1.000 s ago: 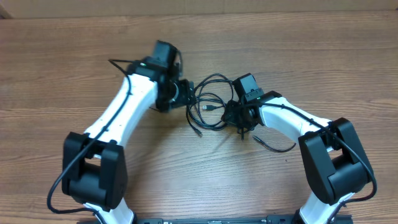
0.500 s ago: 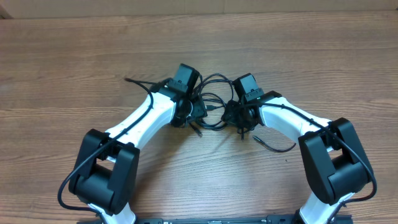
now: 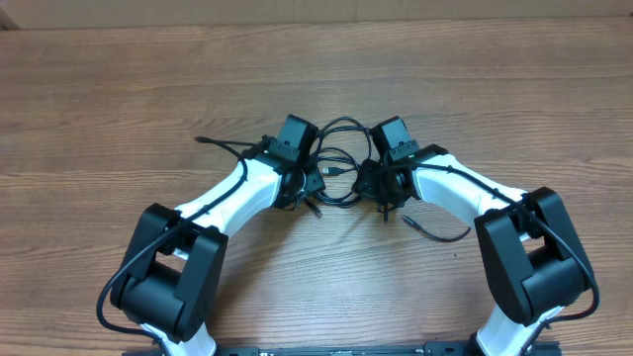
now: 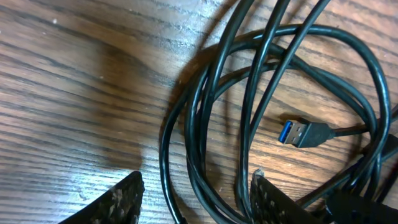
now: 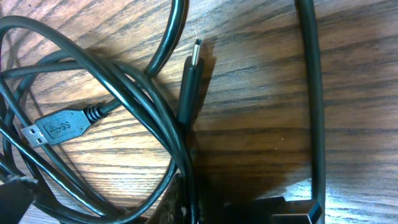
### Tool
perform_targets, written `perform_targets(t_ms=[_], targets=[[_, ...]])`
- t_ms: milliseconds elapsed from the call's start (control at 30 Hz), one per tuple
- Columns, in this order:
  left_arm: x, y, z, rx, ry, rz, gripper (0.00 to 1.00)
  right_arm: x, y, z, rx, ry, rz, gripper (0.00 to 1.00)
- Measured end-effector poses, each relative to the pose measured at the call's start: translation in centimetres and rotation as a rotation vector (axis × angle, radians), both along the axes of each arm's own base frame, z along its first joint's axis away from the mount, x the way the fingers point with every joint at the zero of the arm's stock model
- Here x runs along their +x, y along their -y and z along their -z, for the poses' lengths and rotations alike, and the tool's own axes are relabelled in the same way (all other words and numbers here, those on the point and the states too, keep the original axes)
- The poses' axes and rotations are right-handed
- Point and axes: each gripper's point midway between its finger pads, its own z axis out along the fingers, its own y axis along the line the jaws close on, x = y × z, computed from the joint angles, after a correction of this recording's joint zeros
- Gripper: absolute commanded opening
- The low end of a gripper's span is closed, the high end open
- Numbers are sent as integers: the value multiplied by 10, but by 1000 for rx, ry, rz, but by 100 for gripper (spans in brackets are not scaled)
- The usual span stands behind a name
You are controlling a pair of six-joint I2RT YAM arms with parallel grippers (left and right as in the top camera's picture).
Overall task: Untangle cables
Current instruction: 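Hold the cables with both grippers near each other at center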
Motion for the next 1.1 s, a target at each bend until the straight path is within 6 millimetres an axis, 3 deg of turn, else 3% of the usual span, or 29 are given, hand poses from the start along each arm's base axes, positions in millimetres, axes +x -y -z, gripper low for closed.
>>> perform_targets(t_ms=[167,500,833,933,1100], targets=[[-2,5,4,-10,13,2,51,0,0,0,0,0,0,4],[-2,7,5,-11,16,0,29,0,0,0,0,0,0,4],[-6,13,5,4,23,18,22,0,0,0,0,0,0,4],[-8,16,5,17,31,26,5,0,0,0,0,0,0,4],[-7,17,4,18,38,26,4,0,0,0,0,0,1,4]])
